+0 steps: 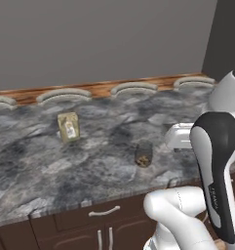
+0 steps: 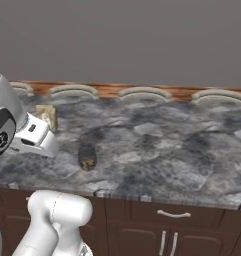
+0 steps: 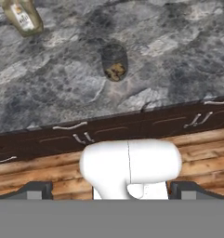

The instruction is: Pick the jar and jar from the dining table and place them in the open cabinet. Close the cabinet after placing the objects.

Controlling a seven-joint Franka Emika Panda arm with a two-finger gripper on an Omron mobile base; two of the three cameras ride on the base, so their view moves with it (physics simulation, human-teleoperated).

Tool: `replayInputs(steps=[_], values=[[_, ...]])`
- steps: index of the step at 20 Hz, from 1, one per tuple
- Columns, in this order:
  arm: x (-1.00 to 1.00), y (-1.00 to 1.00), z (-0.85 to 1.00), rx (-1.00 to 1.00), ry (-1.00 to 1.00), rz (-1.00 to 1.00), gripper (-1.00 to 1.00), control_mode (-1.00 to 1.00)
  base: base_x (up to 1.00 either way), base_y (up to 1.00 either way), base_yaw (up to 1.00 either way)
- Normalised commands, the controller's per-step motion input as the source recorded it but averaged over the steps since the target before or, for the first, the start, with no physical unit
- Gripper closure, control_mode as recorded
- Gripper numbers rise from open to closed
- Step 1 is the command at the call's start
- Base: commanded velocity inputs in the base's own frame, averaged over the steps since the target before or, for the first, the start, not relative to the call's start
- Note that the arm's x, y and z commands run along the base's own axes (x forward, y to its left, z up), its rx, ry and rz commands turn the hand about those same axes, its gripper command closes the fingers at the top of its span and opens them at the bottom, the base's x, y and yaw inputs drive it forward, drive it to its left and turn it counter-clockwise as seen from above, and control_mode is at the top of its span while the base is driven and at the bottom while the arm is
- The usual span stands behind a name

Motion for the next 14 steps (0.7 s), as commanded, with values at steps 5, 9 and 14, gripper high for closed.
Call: replayInputs(steps=[5, 9, 14], values=[[0.0, 0.0, 0.0, 0.0, 0.0, 0.0, -1.0, 1.0, 0.26, -0.26, 0.06], [0.0, 0.0, 0.0, 0.0, 0.0, 0.0, -1.0, 1.0, 0.36, -0.22, 0.02], [0.0, 0.0, 0.0, 0.0, 0.0, 0.0, -1.0, 1.0, 0.23, -0.14, 0.01]])
